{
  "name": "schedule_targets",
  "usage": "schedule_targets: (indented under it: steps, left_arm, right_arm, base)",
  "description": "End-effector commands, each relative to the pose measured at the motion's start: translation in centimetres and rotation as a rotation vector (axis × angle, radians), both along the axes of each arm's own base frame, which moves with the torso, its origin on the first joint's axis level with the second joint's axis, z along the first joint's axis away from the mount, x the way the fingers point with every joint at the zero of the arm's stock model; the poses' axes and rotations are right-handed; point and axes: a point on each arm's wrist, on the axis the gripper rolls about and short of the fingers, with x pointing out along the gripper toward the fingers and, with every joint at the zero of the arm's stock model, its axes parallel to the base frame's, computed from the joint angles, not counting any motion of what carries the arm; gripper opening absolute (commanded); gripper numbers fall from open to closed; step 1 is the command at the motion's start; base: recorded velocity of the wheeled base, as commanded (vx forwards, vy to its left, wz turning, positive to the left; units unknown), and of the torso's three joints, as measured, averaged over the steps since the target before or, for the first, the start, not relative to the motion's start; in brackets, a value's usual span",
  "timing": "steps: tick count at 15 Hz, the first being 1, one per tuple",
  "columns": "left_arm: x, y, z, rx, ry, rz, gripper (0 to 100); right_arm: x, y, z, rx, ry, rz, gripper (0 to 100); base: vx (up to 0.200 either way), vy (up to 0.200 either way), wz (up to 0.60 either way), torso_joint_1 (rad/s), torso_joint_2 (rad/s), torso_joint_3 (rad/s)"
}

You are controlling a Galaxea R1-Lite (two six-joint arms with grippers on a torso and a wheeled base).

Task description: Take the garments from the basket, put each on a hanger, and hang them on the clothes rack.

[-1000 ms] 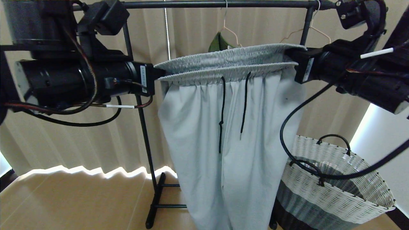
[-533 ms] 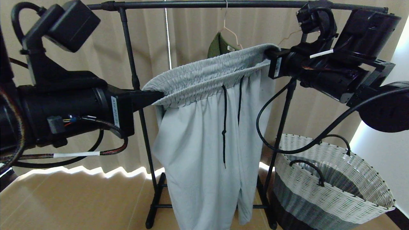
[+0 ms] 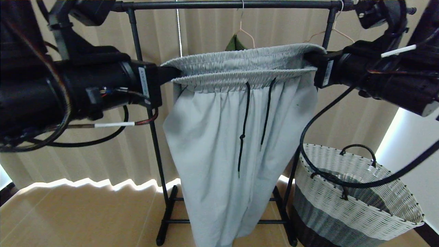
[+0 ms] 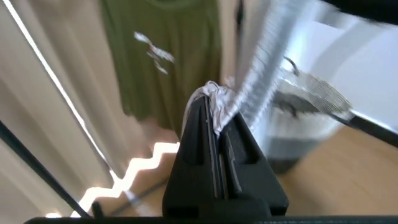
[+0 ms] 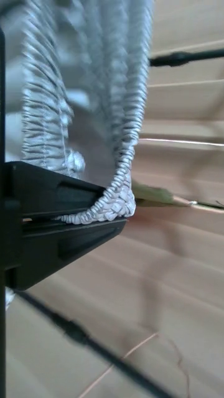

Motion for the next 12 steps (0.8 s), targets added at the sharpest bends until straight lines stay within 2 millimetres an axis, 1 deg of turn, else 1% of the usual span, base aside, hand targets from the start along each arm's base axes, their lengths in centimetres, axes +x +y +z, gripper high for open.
schedule_targets:
  steps: [1, 2, 3, 4, 7, 8, 12]
  left_arm:
    - [6.6, -1.3, -0.3, -0.005, -0.024, 0.078, 0]
    - [7.6, -1.8, 0.0, -0.023, -0.052, 0.078, 0]
    - [8.6, -2.3, 0.2, -0.040, -0.087, 0.078, 0]
    - [8.9, -2.7, 0.3, -0.045, -0.095, 0.073, 0]
    - [9.2, -3.7, 0.4, -0.049, -0.102, 0.053, 0]
    - [9.2, -3.7, 0.4, -0.050, -0.103, 0.053, 0]
    - [9.0, -3.4, 0.3, -0.042, -0.099, 0.064, 0]
  right_arm:
    - [-4.0, -1.8, 1.3, 0.017, -0.038, 0.011, 0]
    - [-4.9, -1.8, 1.4, 0.019, -0.038, 0.027, 0]
    - [-6.3, -1.4, 1.2, 0.019, -0.032, 0.070, 0]
    - [-7.3, -1.1, 0.7, 0.011, -0.017, 0.104, 0]
    - [-9.3, 0.2, -0.9, -0.011, 0.022, 0.200, 0]
    - [-9.6, 0.4, -1.0, -0.012, 0.021, 0.217, 0]
    - [-9.4, 0.6, -1.1, -0.014, 0.024, 0.214, 0]
  base:
    - [0.000, 0.000, 0.00, 0.000, 0.00, 0.000]
    - [0.000, 0.000, 0.00, 0.000, 0.00, 0.000]
    - [0.000, 0.000, 0.00, 0.000, 0.00, 0.000]
    - [0.000, 0.000, 0.00, 0.000, 0.00, 0.000]
    - [0.000, 0.000, 0.00, 0.000, 0.00, 0.000]
    - [0.000, 0.000, 0.00, 0.000, 0.00, 0.000]
    - [0.000, 0.000, 0.00, 0.000, 0.00, 0.000]
